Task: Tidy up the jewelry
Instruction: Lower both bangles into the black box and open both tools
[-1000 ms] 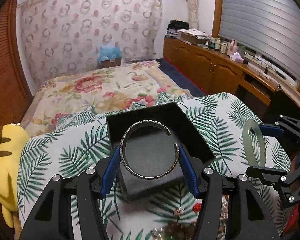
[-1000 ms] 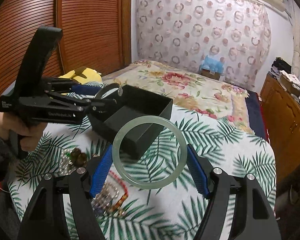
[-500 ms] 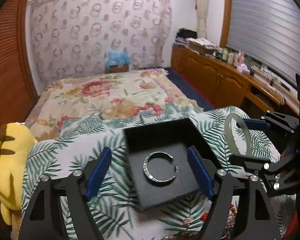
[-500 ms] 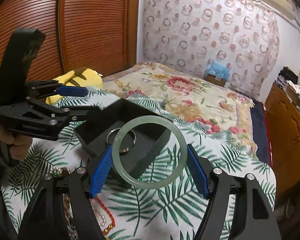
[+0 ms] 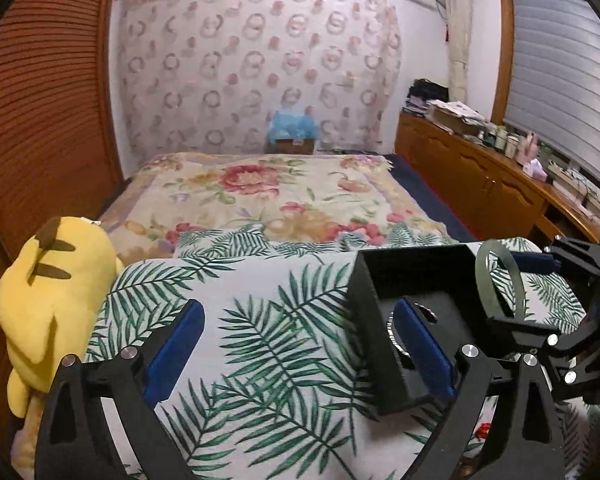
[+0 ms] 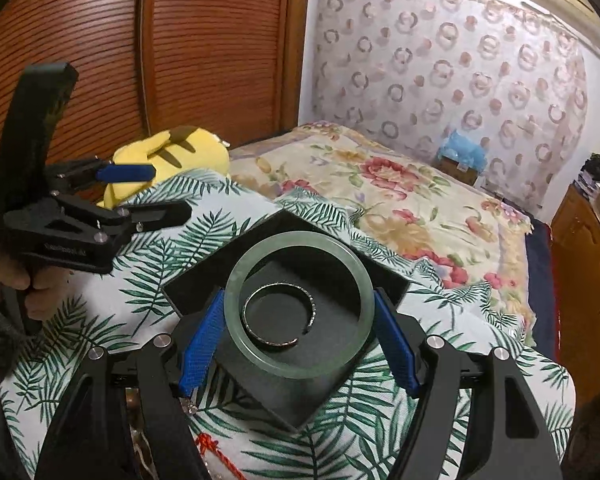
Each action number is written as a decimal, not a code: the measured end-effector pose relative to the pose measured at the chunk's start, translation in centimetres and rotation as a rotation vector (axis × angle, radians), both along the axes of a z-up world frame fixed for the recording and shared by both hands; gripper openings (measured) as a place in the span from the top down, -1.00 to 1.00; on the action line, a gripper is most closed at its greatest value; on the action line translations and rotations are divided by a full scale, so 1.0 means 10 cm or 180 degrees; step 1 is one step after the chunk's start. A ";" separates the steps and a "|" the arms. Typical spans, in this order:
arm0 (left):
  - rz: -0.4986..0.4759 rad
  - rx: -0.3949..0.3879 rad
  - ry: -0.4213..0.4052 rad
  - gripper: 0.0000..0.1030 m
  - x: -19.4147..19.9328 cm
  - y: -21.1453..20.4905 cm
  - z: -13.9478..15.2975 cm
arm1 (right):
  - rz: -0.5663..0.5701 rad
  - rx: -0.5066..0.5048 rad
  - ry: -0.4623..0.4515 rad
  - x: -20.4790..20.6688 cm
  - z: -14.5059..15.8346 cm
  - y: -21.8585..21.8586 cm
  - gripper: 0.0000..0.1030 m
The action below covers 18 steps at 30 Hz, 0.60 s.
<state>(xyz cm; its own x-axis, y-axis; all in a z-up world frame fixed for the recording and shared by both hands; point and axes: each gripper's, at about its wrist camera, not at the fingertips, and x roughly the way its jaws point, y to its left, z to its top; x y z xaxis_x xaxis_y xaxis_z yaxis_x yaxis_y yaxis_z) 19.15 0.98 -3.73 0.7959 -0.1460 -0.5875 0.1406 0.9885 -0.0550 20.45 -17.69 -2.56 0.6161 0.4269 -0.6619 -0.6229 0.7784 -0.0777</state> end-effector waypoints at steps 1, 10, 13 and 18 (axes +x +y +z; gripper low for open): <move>0.0007 -0.0015 0.0007 -0.78 0.01 0.02 -0.01 | 0.0011 -0.0035 0.0021 0.02 -0.04 0.02 -0.45; 0.0045 -0.0056 0.0079 -0.78 0.06 0.06 -0.08 | -0.0029 -0.0198 0.0105 0.07 -0.21 0.12 -0.45; 0.0061 -0.0061 0.0076 -0.78 0.06 0.08 -0.09 | -0.0031 -0.0191 0.0079 0.07 -0.20 0.12 -0.48; 0.0059 -0.0062 0.0072 -0.78 0.06 0.10 -0.10 | -0.0070 -0.0165 0.0024 0.02 -0.13 0.06 -0.51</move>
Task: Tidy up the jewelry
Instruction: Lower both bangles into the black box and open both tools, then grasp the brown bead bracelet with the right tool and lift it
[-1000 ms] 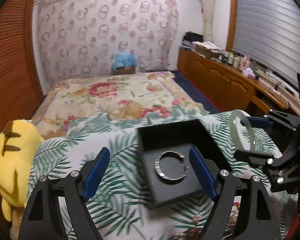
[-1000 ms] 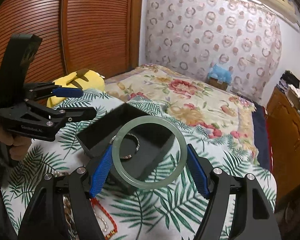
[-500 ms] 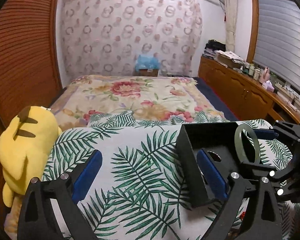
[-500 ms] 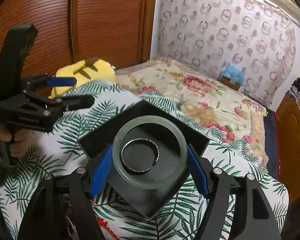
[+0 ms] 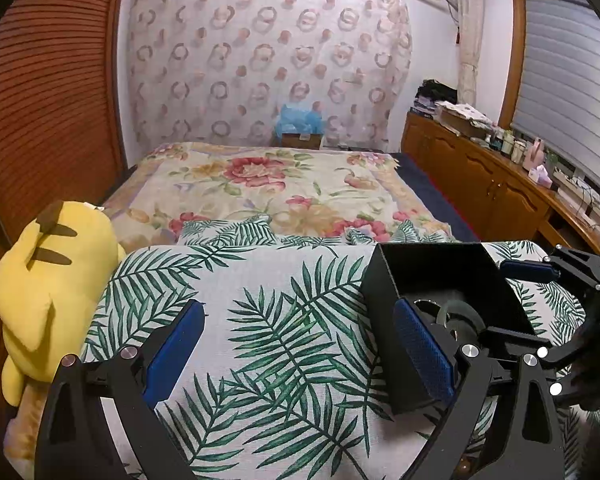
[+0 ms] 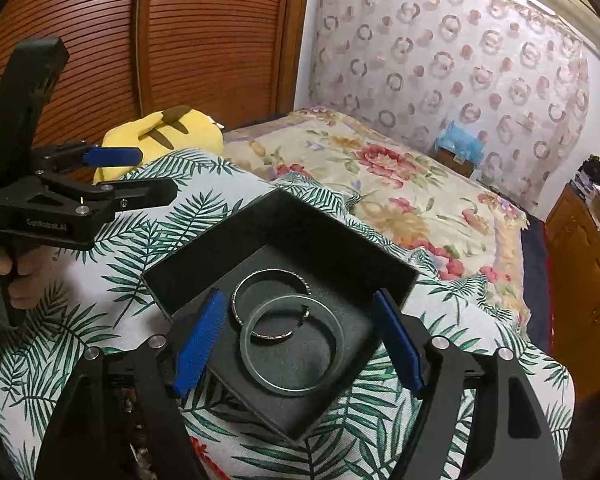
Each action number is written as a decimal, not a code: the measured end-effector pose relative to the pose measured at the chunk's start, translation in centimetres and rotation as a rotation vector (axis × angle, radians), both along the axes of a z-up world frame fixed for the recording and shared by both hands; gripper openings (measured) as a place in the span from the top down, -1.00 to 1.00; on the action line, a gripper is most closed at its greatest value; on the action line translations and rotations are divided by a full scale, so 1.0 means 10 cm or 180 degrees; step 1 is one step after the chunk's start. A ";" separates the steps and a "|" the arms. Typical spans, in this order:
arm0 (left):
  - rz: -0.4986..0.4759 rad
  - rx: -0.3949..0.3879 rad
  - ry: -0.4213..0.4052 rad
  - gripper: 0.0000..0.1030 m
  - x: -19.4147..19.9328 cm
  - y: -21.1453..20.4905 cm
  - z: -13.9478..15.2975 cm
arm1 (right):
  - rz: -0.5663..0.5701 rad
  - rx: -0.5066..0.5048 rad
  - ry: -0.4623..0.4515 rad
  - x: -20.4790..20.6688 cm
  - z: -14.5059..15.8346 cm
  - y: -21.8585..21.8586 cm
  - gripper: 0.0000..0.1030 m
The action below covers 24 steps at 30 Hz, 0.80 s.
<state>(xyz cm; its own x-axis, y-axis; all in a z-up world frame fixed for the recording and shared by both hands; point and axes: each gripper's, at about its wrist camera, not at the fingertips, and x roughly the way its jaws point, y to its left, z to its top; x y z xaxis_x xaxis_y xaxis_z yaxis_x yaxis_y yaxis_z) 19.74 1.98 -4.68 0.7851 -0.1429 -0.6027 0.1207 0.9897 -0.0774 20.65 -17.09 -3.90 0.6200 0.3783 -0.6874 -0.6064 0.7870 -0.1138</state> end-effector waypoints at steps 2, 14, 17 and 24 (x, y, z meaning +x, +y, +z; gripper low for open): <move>-0.0013 0.0004 -0.0002 -0.78 0.00 0.00 0.01 | -0.0068 0.0068 -0.0016 -0.06 0.05 -0.09 -0.51; -0.0257 0.0161 -0.0065 -0.78 -0.38 -0.29 0.20 | -0.0210 0.0334 0.0016 -0.63 0.17 -0.42 -0.51; -0.0332 0.0134 -0.0012 -0.78 -0.50 -0.33 0.17 | -0.0199 0.0339 0.0060 -0.76 0.12 -0.44 -0.41; -0.0415 0.0185 0.0116 -0.78 -0.78 -0.38 0.03 | -0.0107 0.0342 0.0196 -0.98 -0.03 -0.37 -0.10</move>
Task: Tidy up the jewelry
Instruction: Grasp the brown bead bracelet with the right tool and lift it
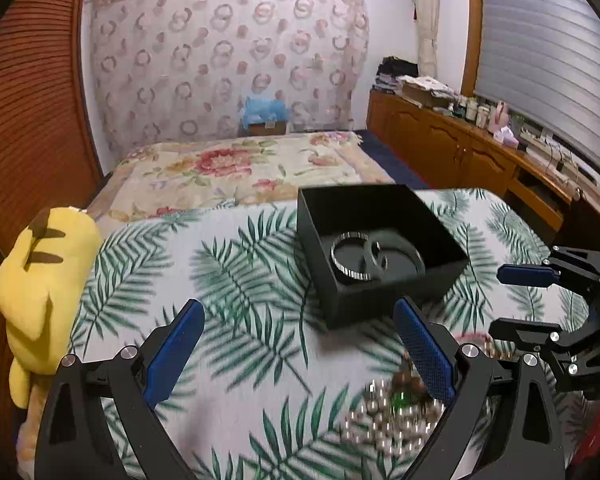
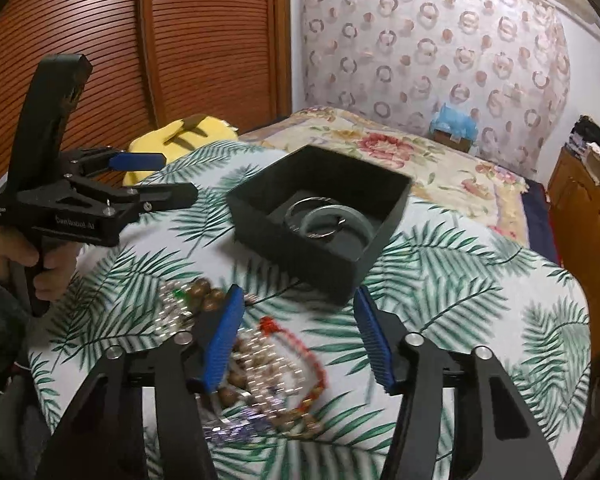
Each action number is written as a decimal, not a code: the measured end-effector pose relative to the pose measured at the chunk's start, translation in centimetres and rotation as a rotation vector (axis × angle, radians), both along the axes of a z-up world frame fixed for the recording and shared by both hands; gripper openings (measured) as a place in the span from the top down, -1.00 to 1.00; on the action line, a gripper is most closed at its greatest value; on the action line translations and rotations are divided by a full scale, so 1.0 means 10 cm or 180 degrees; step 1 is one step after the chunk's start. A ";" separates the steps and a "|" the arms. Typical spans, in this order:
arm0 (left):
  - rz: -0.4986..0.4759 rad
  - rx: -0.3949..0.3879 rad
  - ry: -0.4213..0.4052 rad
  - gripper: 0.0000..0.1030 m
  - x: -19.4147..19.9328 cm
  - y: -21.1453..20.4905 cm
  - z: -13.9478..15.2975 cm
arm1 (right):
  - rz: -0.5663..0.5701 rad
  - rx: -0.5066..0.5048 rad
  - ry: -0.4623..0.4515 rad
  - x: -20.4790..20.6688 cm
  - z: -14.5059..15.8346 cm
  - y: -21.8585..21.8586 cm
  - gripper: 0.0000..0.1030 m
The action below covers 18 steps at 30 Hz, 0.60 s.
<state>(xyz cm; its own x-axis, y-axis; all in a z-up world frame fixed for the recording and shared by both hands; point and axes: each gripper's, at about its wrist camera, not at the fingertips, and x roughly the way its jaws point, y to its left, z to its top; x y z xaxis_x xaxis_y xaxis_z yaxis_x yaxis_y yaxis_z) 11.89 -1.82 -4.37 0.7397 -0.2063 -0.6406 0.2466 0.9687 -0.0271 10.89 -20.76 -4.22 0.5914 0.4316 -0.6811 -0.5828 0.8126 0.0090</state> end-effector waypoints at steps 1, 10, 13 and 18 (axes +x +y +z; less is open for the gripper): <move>0.0000 0.0016 0.0013 -0.78 -0.04 0.01 -0.02 | 0.0042 0.0007 0.0011 -0.03 -0.01 0.04 -0.05; 0.0110 0.0020 0.0063 -0.78 -0.34 0.27 -0.10 | 0.0343 -0.0025 0.0136 -0.13 -0.13 0.50 0.18; 0.0136 0.0013 0.0071 -0.78 -0.39 0.32 -0.11 | 0.0403 -0.0063 0.0174 -0.12 -0.17 0.62 0.20; 0.0150 0.0014 0.0083 -0.78 -0.52 0.37 -0.14 | 0.0412 -0.0248 0.0193 -0.10 -0.27 0.73 0.37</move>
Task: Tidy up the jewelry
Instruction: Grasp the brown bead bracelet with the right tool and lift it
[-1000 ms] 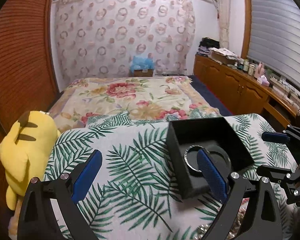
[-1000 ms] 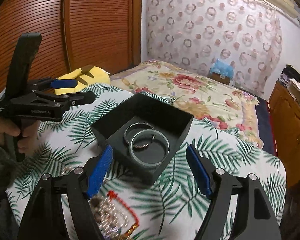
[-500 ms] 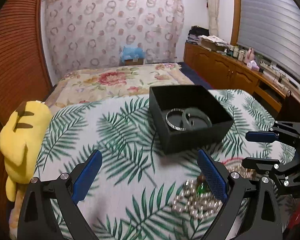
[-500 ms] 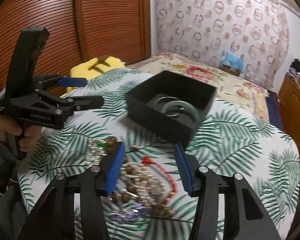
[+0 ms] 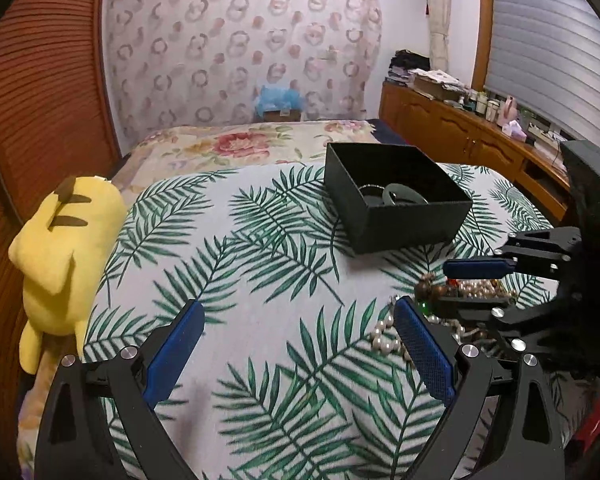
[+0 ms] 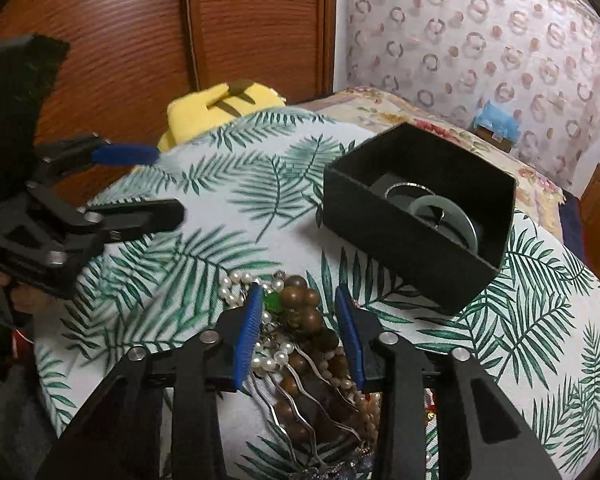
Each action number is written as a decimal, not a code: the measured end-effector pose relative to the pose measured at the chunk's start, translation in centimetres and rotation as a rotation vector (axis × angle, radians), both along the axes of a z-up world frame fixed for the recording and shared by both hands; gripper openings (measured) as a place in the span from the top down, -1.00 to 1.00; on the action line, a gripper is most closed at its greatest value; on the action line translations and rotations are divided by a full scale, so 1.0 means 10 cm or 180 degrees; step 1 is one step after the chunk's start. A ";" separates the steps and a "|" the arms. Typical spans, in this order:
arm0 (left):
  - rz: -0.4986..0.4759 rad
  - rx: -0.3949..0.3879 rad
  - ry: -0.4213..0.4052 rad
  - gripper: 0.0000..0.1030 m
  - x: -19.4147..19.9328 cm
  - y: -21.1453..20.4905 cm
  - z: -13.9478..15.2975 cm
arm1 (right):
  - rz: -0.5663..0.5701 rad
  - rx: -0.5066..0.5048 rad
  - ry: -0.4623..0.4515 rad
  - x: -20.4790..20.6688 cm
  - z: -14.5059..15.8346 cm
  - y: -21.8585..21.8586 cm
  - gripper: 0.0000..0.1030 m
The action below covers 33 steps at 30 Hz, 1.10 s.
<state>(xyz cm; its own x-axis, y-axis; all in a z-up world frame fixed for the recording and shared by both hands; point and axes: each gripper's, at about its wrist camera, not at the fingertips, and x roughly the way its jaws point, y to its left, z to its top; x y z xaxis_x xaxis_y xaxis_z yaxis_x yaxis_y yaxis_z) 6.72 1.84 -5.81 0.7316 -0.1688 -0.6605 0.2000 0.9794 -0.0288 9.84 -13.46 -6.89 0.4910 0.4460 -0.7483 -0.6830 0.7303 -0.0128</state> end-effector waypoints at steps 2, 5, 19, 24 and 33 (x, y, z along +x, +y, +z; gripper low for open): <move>-0.0019 -0.0006 0.0012 -0.78 -0.06 0.01 -0.02 | -0.0040 -0.0108 -0.0025 -0.01 -0.04 0.00 0.55; -0.0026 -0.0003 0.0040 -0.78 -0.13 0.01 -0.06 | -0.0066 -0.0087 -0.0062 -0.04 0.01 -0.07 0.61; -0.0159 -0.0056 0.0086 -0.78 -0.19 -0.16 -0.11 | -0.0326 0.0254 -0.0660 -0.28 0.88 -0.62 0.64; -0.0222 -0.0036 0.0105 -0.78 -0.19 -0.25 -0.13 | -0.0396 0.0280 -0.0831 -0.36 1.09 -0.79 0.64; -0.0427 -0.0085 0.0124 -0.78 -0.24 -0.54 -0.13 | -0.0609 0.0314 -0.0803 -0.46 1.00 -1.11 0.64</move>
<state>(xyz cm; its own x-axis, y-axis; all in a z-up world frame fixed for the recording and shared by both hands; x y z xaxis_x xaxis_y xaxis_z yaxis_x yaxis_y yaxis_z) 4.35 -3.59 -7.10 0.6752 -0.2812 -0.6819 0.3273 0.9427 -0.0646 5.26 -24.52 3.12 0.7373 0.3921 -0.5501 -0.5175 0.8512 -0.0870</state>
